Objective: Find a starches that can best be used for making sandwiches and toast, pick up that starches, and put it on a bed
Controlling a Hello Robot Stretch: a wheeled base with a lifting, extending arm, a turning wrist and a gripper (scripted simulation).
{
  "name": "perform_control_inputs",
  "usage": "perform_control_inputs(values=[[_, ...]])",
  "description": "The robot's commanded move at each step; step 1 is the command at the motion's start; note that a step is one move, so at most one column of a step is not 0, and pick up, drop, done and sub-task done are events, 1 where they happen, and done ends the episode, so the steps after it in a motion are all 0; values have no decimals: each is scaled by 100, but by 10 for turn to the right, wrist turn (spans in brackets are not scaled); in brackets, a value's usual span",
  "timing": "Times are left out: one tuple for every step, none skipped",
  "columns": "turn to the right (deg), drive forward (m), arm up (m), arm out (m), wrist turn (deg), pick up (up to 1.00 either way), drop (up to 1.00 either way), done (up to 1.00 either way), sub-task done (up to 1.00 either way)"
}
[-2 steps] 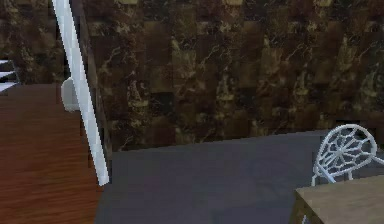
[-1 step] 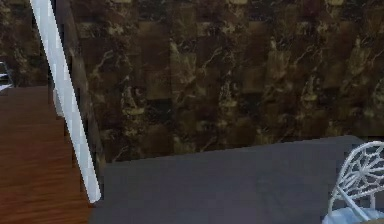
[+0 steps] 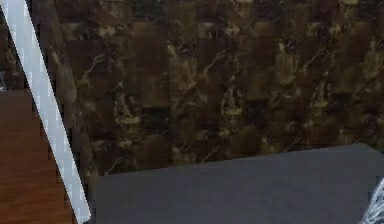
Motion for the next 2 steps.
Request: perform_control_inputs(values=[[-450, 0, 0, 0, 0, 0, 0, 0, 0], [-270, 0, 0, 0, 0, 0, 0, 0, 0]])
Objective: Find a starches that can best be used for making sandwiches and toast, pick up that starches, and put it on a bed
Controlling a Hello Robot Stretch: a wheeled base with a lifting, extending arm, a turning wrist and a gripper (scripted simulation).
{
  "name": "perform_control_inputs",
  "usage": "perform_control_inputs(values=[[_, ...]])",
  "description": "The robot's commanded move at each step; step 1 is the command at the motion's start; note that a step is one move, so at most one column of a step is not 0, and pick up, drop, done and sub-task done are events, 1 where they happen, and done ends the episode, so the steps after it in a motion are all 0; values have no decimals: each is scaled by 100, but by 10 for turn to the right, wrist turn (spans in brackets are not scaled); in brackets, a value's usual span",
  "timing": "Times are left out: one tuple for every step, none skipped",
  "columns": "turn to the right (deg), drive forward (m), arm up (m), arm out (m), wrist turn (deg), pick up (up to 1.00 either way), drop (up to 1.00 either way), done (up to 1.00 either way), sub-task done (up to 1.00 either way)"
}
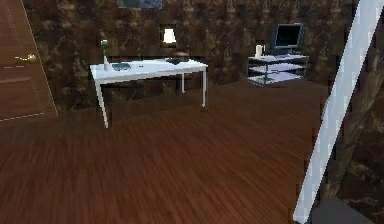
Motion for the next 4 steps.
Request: perform_control_inputs(values=[[0, 5, 0, 0, 0, 0, 0, 0, 0], [-300, 0, 0, 0, 0, 0, 0, 0, 0], [0, 55, 0, 0, 0, 0, 0, 0, 0], [420, 0, 0, 0, 0, 0, 0, 0, 0]])
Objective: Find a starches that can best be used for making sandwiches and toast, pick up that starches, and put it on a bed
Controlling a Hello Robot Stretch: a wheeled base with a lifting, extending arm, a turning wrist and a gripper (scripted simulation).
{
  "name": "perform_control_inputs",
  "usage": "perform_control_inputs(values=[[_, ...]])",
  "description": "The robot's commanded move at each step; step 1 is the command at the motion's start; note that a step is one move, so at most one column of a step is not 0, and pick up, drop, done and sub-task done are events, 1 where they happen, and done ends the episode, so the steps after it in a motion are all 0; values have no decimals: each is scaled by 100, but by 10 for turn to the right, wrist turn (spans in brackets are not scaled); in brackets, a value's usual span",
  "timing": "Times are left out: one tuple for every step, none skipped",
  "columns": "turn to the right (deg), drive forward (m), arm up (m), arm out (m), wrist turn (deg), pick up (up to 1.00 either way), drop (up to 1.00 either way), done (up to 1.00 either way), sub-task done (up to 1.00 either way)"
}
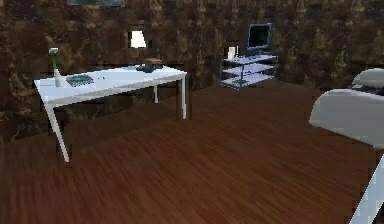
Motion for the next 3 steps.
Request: perform_control_inputs(values=[[30, 0, 0, 0, 0, 0, 0, 0, 0], [0, 40, 0, 0, 0, 0, 0, 0, 0], [-450, 0, 0, 0, 0, 0, 0, 0, 0]])
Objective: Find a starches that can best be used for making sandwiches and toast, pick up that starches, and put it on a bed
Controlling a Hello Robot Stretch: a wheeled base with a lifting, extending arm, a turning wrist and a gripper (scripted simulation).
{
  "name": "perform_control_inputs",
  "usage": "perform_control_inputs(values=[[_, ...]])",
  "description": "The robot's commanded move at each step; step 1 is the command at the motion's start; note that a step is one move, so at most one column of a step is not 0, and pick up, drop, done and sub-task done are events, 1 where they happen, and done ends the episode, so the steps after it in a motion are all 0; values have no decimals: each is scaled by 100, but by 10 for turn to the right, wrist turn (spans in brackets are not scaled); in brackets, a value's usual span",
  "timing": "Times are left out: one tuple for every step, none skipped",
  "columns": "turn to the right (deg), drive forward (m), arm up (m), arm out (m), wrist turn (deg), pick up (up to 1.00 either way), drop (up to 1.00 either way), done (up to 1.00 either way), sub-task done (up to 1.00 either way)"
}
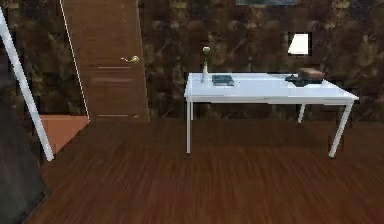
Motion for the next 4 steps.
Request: perform_control_inputs(values=[[-180, 0, 0, 0, 0, 0, 0, 0, 0], [0, 100, 0, 0, 0, 0, 0, 0, 0], [0, 60, 0, 0, 0, 0, 0, 0, 0], [-270, 0, 0, 0, 0, 0, 0, 0, 0]])
